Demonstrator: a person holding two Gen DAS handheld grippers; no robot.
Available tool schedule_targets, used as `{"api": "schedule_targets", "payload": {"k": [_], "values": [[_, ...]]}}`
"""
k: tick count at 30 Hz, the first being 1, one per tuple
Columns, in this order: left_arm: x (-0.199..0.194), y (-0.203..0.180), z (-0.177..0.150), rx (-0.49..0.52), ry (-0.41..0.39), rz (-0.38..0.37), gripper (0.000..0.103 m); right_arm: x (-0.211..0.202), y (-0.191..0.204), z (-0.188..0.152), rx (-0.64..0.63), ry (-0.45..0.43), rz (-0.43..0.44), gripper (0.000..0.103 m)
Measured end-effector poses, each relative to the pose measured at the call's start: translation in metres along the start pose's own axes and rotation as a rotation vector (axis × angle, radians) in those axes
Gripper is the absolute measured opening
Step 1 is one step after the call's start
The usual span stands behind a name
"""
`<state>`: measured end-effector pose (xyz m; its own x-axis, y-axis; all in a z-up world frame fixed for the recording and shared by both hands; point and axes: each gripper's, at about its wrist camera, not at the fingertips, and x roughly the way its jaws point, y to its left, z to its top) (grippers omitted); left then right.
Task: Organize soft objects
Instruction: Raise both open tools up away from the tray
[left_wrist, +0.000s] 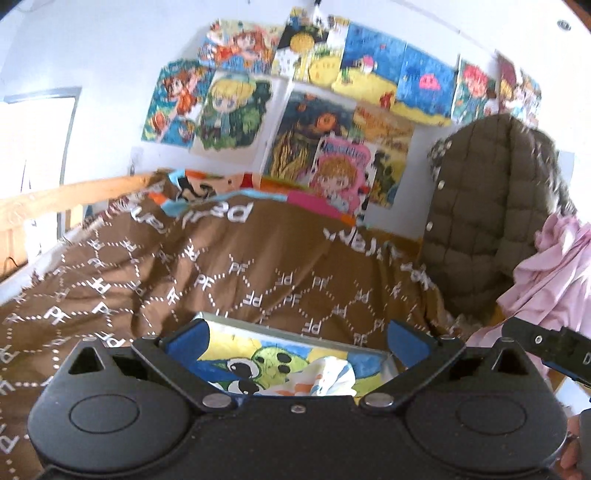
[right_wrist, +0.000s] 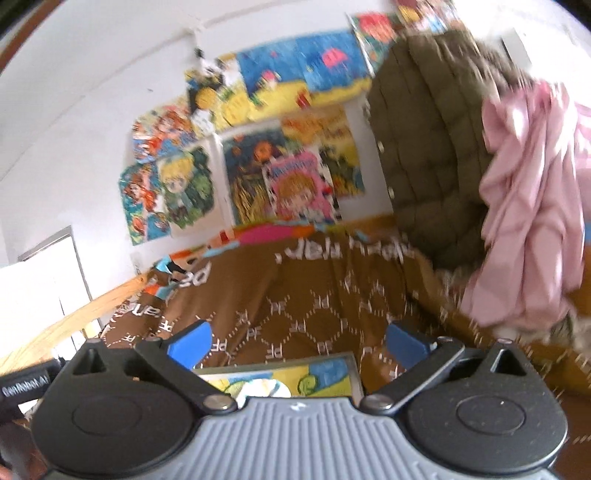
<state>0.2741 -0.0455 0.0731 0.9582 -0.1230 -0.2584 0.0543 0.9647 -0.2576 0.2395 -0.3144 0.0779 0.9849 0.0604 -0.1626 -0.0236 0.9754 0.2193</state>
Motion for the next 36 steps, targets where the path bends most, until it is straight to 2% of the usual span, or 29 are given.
{"api": "schedule_targets", "payload": {"k": [7,17,26,36], "values": [[-0.066,0.009,-0.010,-0.030,-0.078,0.007,0.102,-0.052,0.016,0.000,-0.045,-0.064,-0.006,0.103],[-0.123,0.029,-0.048,0.023,-0.075,0.050,0.102,-0.096,0.029,-0.032,-0.101,-0.025,-0.035,0.103],[-0.147,0.033,-0.082,0.118,-0.063,0.049,0.102,-0.129,0.024,-0.060,-0.126,0.037,-0.061,0.103],[-0.142,0.040,-0.102,0.126,0.058,0.009,0.102,-0.149,0.011,-0.085,-0.156,0.135,-0.124,0.103]]}}
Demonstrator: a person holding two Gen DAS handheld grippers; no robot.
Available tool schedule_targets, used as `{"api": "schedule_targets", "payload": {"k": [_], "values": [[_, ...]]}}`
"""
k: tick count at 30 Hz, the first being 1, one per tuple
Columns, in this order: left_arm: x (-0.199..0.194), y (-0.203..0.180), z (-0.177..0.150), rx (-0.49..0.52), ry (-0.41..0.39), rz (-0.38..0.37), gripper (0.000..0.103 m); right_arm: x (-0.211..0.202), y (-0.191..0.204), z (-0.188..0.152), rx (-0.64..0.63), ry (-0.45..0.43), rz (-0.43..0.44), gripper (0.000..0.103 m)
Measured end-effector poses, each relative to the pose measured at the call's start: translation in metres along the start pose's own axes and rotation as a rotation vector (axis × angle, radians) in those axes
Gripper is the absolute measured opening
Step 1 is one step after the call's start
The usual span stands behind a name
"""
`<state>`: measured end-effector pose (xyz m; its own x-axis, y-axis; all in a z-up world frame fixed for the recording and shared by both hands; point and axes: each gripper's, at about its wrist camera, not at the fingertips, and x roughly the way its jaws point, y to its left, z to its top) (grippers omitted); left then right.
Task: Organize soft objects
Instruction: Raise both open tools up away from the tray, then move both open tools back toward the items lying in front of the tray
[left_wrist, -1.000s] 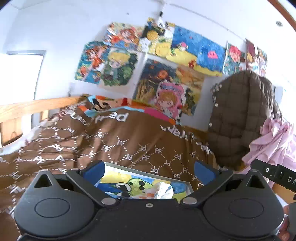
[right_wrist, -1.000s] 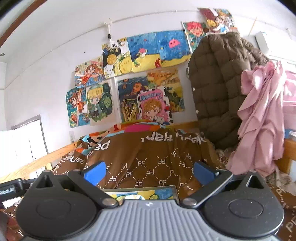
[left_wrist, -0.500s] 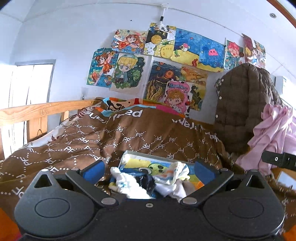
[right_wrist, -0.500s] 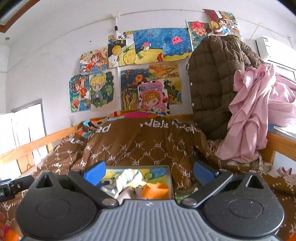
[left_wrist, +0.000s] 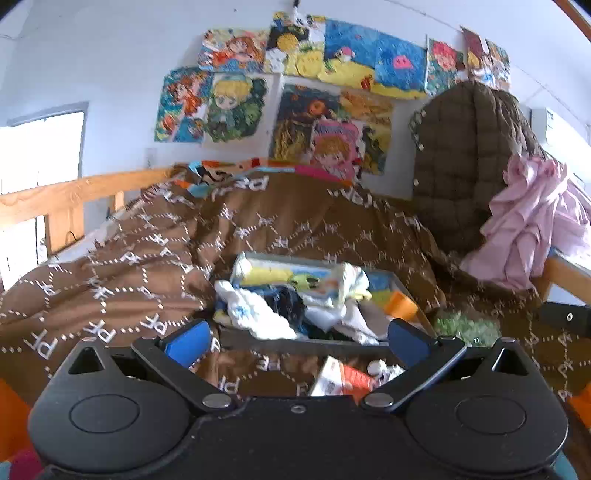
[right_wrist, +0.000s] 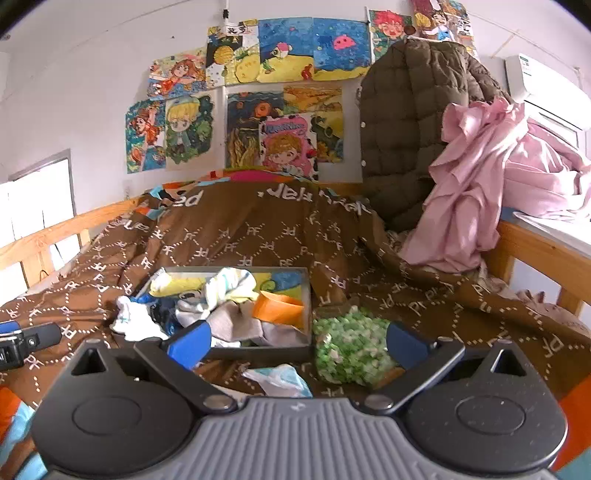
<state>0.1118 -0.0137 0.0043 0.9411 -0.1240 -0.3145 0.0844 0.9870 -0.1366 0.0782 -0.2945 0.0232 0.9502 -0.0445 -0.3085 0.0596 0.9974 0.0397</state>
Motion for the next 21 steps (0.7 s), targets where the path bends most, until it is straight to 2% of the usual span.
{"api": "schedule_targets", "payload": {"k": [4,14,21], "values": [[0.007,-0.006,-0.010,0.032,0.053,-0.031,0.102,-0.001,-0.005,-0.002,0.024,0.005,-0.012,0.103],[0.020,-0.029,-0.029,0.113,0.135,-0.118,0.102,0.036,-0.017,-0.013,0.081,0.192,-0.034,0.103],[0.029,-0.038,-0.040,0.163,0.190,-0.143,0.102,0.046,-0.012,-0.017,0.052,0.252,-0.026,0.103]]}}
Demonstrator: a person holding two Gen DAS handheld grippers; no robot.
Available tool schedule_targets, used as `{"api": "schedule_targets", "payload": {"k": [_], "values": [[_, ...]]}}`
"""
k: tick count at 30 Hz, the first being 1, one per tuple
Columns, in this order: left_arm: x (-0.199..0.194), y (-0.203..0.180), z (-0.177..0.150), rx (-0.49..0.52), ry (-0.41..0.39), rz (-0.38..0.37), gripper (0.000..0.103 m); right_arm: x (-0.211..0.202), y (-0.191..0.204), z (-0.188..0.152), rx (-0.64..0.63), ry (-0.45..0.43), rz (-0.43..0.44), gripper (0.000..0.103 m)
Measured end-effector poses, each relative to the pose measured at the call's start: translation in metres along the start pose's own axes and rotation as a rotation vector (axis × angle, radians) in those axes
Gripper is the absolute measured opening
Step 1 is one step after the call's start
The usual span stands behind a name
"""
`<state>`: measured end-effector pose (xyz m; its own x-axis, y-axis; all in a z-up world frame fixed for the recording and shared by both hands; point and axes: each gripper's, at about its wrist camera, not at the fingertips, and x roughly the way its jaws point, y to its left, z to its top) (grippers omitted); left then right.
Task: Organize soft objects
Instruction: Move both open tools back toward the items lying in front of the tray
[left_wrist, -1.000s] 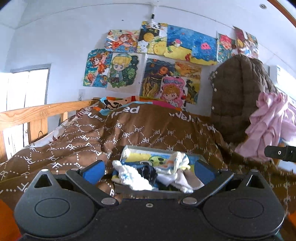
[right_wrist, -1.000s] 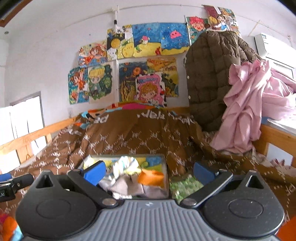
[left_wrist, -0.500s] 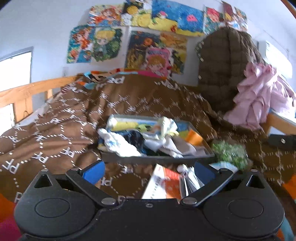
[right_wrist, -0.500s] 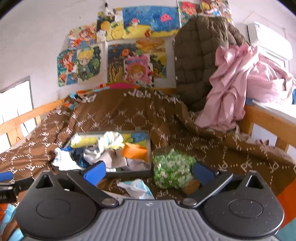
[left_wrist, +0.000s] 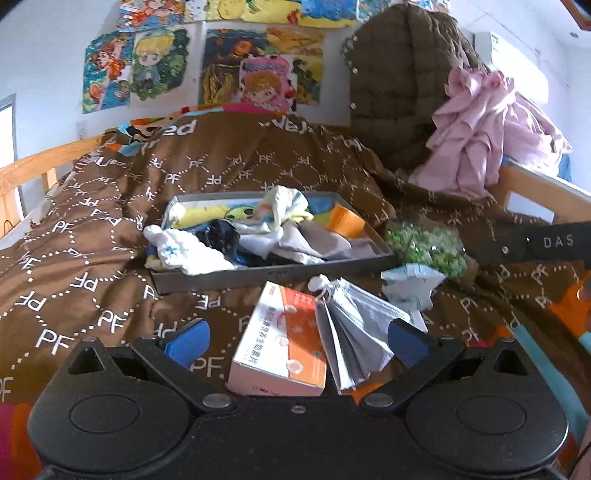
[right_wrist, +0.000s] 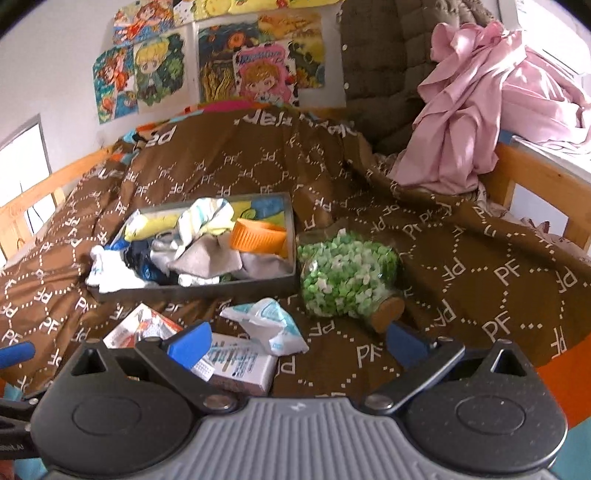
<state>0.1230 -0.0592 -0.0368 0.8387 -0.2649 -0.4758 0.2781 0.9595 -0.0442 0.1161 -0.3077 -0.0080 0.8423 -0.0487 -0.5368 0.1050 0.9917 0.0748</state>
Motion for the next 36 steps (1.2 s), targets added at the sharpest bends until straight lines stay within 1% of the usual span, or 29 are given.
{"api": "schedule_targets", "payload": {"k": [8,18,23,27,31,36], "values": [[0.008,-0.009,-0.006,0.055,0.037,-0.006,0.102,0.012,0.014,-0.003,-0.069,0.066,0.023,0.103],[0.015,-0.019,-0.013,0.123,0.067,-0.011,0.102,0.021,0.022,-0.005,-0.112,0.108,0.035,0.103],[0.023,-0.020,-0.012,0.141,0.060,0.000,0.102,0.027,0.025,-0.005,-0.119,0.123,0.048,0.103],[0.034,-0.020,-0.011,0.167,0.051,-0.019,0.102,0.030,0.028,-0.004,-0.132,0.110,0.055,0.103],[0.039,-0.022,-0.012,0.197,0.026,-0.056,0.102,0.034,0.029,0.000,-0.156,0.078,0.041,0.103],[0.050,-0.027,-0.015,0.241,0.025,-0.094,0.102,0.048,0.030,0.008,-0.196,0.054,0.025,0.103]]}}
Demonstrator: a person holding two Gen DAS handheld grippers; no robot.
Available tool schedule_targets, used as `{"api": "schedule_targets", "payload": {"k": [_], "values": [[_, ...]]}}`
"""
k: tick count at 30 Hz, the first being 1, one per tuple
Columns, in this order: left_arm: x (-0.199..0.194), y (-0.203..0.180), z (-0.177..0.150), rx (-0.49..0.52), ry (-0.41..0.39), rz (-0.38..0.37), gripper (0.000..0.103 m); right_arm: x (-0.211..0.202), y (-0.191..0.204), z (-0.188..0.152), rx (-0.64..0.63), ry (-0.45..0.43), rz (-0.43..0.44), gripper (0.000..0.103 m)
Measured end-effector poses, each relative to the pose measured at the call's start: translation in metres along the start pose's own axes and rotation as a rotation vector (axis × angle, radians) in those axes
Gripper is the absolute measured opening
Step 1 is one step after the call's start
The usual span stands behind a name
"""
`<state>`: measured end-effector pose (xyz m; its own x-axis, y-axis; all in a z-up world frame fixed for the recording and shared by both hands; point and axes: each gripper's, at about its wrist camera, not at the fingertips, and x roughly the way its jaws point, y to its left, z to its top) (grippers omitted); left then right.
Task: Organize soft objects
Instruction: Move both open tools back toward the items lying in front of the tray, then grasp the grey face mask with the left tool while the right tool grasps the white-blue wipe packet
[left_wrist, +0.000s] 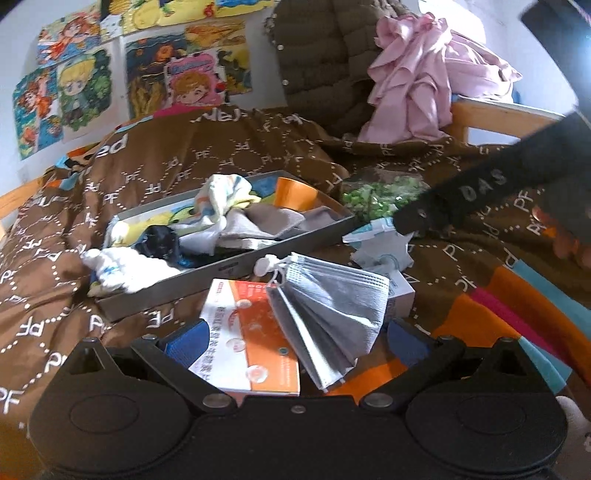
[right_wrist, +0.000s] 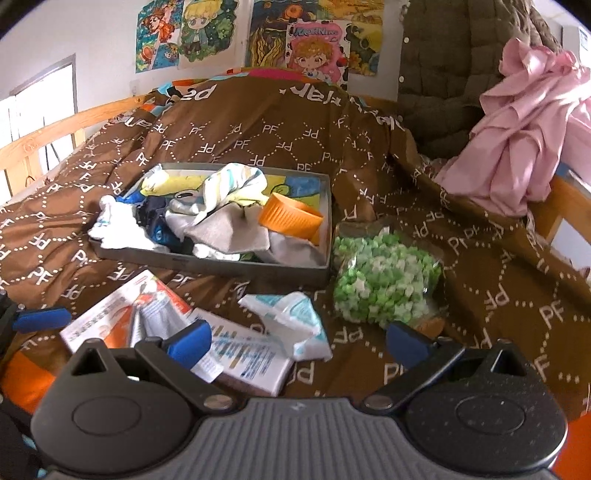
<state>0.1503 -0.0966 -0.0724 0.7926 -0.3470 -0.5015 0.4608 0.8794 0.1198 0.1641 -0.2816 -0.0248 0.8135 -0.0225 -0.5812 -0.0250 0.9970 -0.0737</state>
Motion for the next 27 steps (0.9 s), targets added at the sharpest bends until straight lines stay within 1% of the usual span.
{"api": "schedule_targets", "payload": {"k": [5,9,12,14,18,23,24,26,27], "values": [[0.015,0.002,-0.003,0.016,0.003,-0.019,0.102,0.020,-0.007,0.008,0.007,0.006,0.001,0.103],[0.025,0.007,-0.002,-0.008,0.006,-0.043,0.102,0.034,-0.011,0.014,0.024,0.005,0.026,0.103],[0.031,0.009,-0.002,-0.021,-0.009,-0.075,0.102,0.047,-0.009,0.018,-0.002,0.005,0.040,0.103],[0.036,0.007,-0.001,-0.004,-0.024,-0.097,0.102,0.057,-0.007,0.019,-0.022,0.017,0.058,0.103],[0.047,0.003,0.001,0.027,-0.021,-0.132,0.102,0.073,-0.006,0.019,-0.021,0.045,0.102,0.103],[0.061,0.009,0.003,-0.031,-0.004,-0.162,0.102,0.079,-0.006,0.018,-0.001,0.064,0.111,0.103],[0.062,0.010,0.004,-0.037,-0.007,-0.162,0.102,0.080,-0.007,0.017,0.004,0.067,0.112,0.102],[0.063,0.010,0.004,-0.046,-0.010,-0.161,0.102,0.080,-0.008,0.017,0.016,0.064,0.105,0.098],[0.063,0.010,0.004,-0.049,-0.011,-0.162,0.102,0.081,-0.009,0.016,0.026,0.065,0.100,0.095]]}}
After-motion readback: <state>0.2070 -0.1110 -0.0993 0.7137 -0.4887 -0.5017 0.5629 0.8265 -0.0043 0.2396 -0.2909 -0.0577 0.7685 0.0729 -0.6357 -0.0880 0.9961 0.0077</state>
